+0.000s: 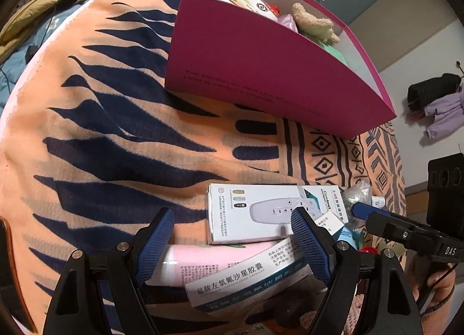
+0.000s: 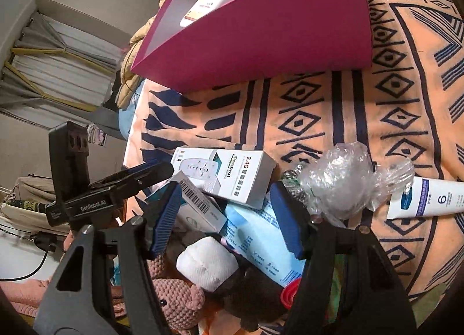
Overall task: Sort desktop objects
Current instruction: 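Move the right tool down to the pile toward the white remote box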
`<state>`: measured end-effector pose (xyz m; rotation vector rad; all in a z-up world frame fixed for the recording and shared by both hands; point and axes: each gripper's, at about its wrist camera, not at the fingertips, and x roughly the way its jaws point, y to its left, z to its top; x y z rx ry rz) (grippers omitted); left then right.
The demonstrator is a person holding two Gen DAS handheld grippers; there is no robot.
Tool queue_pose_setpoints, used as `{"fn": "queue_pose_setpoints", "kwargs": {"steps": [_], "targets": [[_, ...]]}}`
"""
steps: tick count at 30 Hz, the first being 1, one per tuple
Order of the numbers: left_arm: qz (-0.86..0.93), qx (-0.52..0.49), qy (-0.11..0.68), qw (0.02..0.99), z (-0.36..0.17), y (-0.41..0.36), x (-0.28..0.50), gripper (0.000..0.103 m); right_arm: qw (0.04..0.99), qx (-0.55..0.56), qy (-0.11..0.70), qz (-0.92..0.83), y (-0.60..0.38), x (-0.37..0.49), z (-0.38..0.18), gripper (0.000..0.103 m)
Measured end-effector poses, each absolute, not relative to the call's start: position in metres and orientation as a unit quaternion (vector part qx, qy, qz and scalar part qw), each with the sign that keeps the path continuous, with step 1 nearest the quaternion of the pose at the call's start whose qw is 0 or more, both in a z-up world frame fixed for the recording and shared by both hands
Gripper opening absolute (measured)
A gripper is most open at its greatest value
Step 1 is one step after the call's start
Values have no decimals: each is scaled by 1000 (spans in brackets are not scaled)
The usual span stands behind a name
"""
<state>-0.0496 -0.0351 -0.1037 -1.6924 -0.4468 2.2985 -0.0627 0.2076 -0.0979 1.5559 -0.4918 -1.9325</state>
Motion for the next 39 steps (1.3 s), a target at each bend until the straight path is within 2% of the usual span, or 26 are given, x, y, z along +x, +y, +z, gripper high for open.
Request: {"fn": "queue_pose_setpoints", "kwargs": {"steps": [20,28,39], "targets": [[787,-593,-130,106,-116,-29,-51,85,301,603,-149,-723,187,-74,-110,65],[777,-603,-140,114,-120,-32,-50,85,300,607,-133,-723,180,-76,-114,65],[744,-620,-196,154,-129,-33,-47,84,307,613,-126,-717,170,-76,-123,65]]}}
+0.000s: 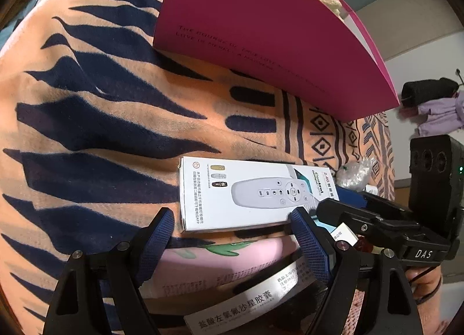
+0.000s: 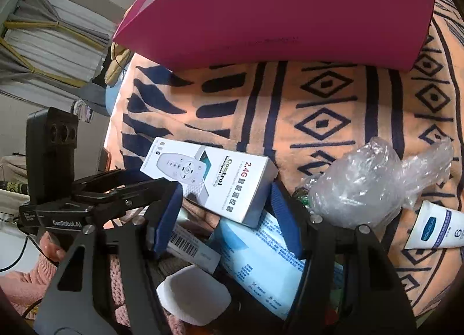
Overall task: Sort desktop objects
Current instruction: 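Move the right tool down to the pile toward the white remote box, then close the right tool on the white remote box and lift it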
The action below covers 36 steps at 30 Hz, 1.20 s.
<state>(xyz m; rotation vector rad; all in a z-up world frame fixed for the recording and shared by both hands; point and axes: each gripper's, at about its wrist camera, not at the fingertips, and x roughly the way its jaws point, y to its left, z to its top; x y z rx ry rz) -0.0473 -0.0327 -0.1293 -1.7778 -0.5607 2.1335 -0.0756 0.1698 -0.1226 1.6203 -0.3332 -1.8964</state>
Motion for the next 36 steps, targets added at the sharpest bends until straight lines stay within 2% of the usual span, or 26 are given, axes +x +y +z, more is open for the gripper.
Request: {"fn": "queue_pose_setpoints", "kwargs": {"steps": [19,36], "targets": [[767,-601,-169,146,-113,-27,-44,72,289,594,-87,-746,163,-67,-112,59],[799,-556,-156,167,-61,-23,-37,72,298,541,-85,-782,175,-56,-63,56]]}}
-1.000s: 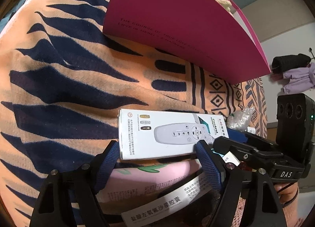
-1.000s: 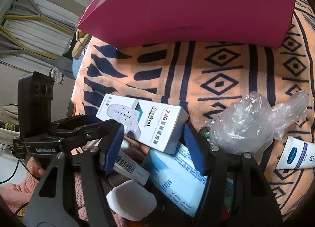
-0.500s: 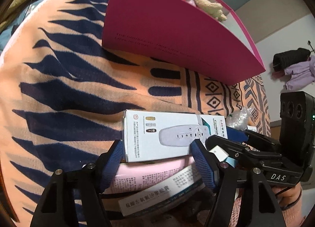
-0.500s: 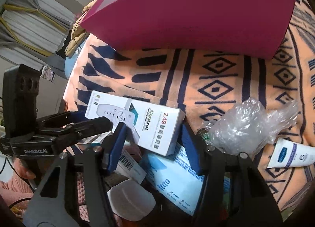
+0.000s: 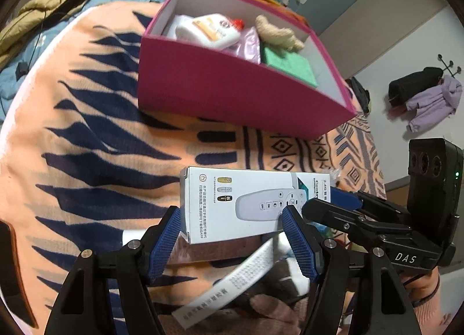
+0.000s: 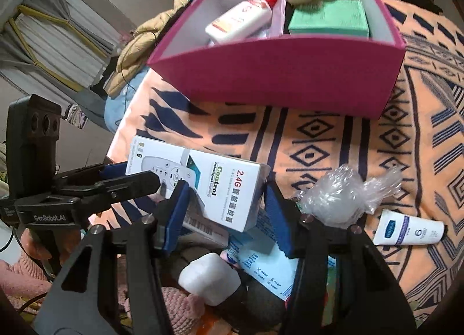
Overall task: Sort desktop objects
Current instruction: 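Close the right tool on the white remote box and lift it, then carry the white remote box with the right tool over the magenta box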
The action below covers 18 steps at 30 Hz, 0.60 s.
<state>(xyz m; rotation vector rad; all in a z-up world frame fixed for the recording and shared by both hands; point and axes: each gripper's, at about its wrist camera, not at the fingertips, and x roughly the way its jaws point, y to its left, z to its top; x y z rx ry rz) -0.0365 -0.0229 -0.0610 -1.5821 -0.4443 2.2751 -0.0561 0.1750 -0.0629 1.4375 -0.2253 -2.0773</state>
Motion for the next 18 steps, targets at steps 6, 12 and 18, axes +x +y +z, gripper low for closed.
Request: {"fn": "queue_pose_setpoints", "kwargs": {"steps": [6,12,18], "targets": [[814,-534,-151,172,-39,-21,-36,72,305,522,-83,-792,176,-55,-43,56],[826,-514,-144,178,-18,-20,-41,72,310,500,-79,-805,177,-58,-21,56],[842,-490,-133,182,5,-18,-53,72,312,476,-68,-820,178,-70,3,56]]}}
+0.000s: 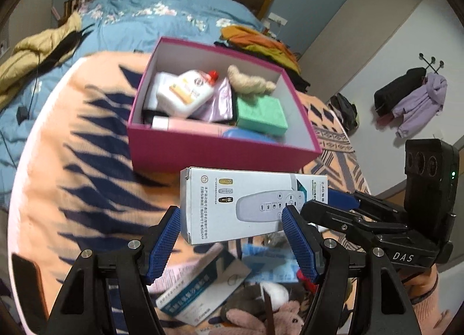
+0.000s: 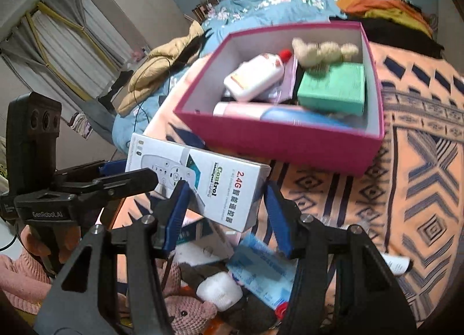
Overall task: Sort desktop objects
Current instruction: 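Carry the white remote box with the right tool over the magenta box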
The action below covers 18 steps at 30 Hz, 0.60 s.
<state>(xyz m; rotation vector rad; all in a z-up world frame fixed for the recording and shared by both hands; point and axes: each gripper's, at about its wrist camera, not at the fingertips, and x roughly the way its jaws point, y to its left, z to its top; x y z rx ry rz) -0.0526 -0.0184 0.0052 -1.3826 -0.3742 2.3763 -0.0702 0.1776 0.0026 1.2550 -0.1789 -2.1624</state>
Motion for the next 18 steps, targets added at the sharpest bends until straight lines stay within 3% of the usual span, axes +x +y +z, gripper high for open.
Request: {"fn": "queue_pose_setpoints", "kwargs": {"steps": [18], "targets": [[857,-471,-120,173,25,-17,-123,72,310,453,-44,-835,167,-139,26,56]]}}
